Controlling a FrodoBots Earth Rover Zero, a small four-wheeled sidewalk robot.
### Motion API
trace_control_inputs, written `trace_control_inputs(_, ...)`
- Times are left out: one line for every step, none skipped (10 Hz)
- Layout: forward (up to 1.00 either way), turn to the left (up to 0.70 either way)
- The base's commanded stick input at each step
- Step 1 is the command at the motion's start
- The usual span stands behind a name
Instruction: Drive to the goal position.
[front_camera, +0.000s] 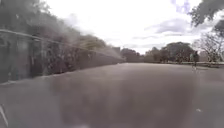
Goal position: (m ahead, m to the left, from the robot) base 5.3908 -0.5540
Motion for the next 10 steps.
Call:
trace_control_inputs(0.7, 0.0)
trace_control_inputs(0.7, 0.0)
trace_control_inputs(0.7, 0.0)
trace_control_inputs(0.7, 0.0)
trace_control_inputs(0.7, 0.0)
trace_control_inputs(0.7, -0.05)
trace_control_inputs(0.7, -0.16)
trace_control_inputs(0.7, -0.28)
trace_control_inputs(0.7, -0.28)
trace_control_inputs(0.7, -0.28)
